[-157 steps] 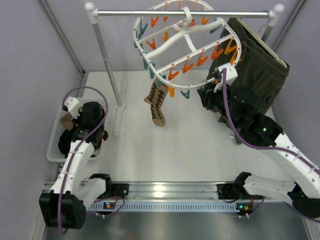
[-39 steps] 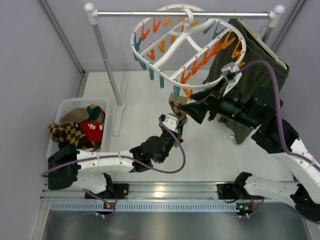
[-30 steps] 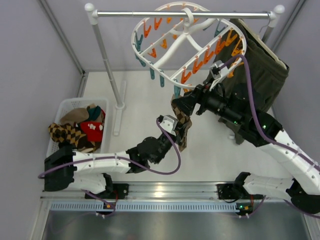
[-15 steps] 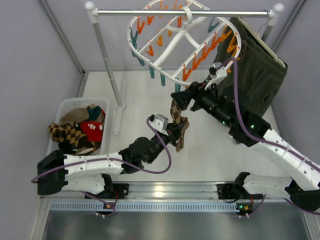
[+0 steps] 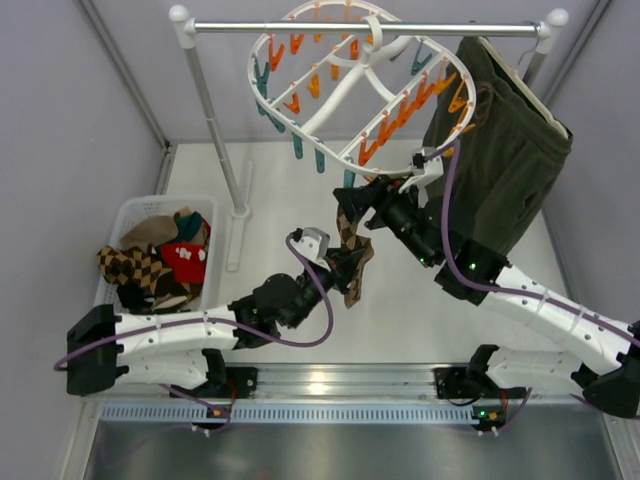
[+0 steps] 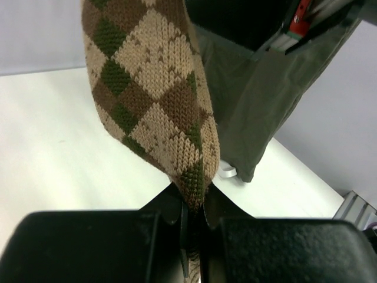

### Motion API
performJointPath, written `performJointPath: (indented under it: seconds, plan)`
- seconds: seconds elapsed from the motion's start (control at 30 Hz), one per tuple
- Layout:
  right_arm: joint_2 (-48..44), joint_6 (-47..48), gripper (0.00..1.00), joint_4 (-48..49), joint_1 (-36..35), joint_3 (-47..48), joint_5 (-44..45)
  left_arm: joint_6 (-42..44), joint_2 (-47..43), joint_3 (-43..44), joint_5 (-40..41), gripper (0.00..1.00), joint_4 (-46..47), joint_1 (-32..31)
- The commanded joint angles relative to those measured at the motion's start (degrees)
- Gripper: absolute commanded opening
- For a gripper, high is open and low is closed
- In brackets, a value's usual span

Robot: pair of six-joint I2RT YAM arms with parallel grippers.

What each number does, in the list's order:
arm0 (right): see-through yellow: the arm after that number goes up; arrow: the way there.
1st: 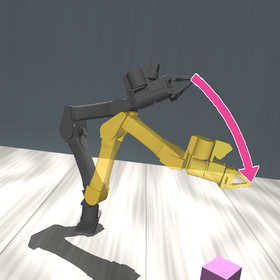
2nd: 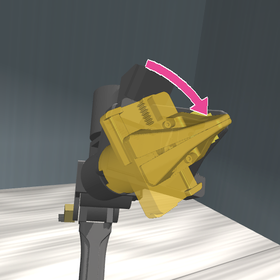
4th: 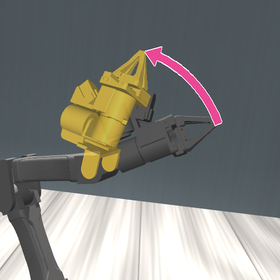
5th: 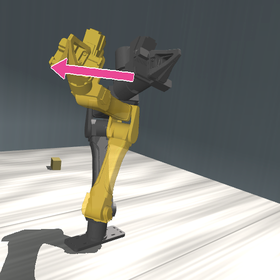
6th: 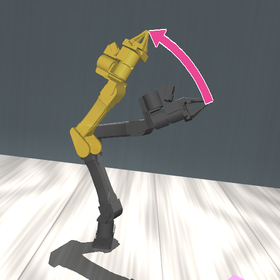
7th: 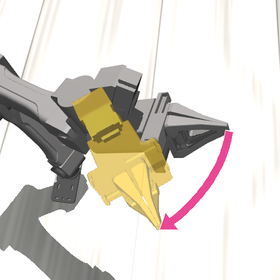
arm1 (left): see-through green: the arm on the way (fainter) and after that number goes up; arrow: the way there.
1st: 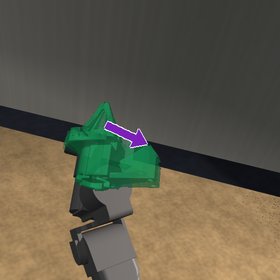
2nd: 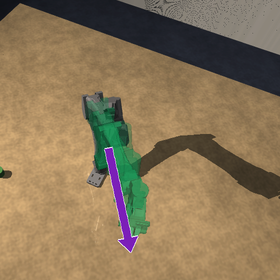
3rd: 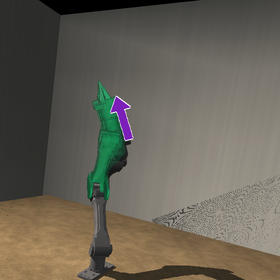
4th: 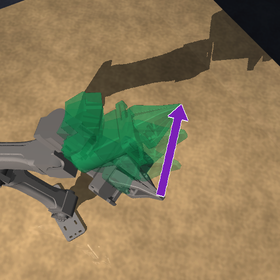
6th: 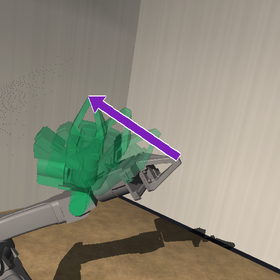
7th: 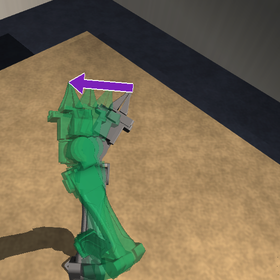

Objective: Remove the socks clipped to the hanger

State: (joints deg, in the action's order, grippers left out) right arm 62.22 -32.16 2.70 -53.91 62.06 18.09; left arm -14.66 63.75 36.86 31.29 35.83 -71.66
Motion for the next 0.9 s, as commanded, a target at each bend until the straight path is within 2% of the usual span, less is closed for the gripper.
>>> performJointPath:
  seconds: [0.0,0.3,0.47,0.77,0.87]
  plan:
    - [-1.13,-1.41,0.67,10.57,-0.85,-0.1,3.62,-2.31,-2.75,1.46,-1.58,0.0,-1.46,0.03]
    - [0.36,1.92,0.67,19.96,-0.85,-1.59,3.36,-5.03,-7.67,0.67,-4.57,0.0,-5.69,0.03]
    - [3.69,1.49,0.66,22.08,-0.85,-0.63,1.61,-5.73,-8.11,0.93,-6.76,0.0,-6.04,0.03]
    - [5.64,0.52,0.57,27.01,-0.85,-0.8,-1.47,-5.65,-7.15,1.9,-8.17,0.0,-7.36,0.03]
    - [6.07,0.26,0.57,27.97,-0.85,-0.89,-3.75,-5.47,-7.06,2.34,-7.82,0.0,-8.5,0.03]
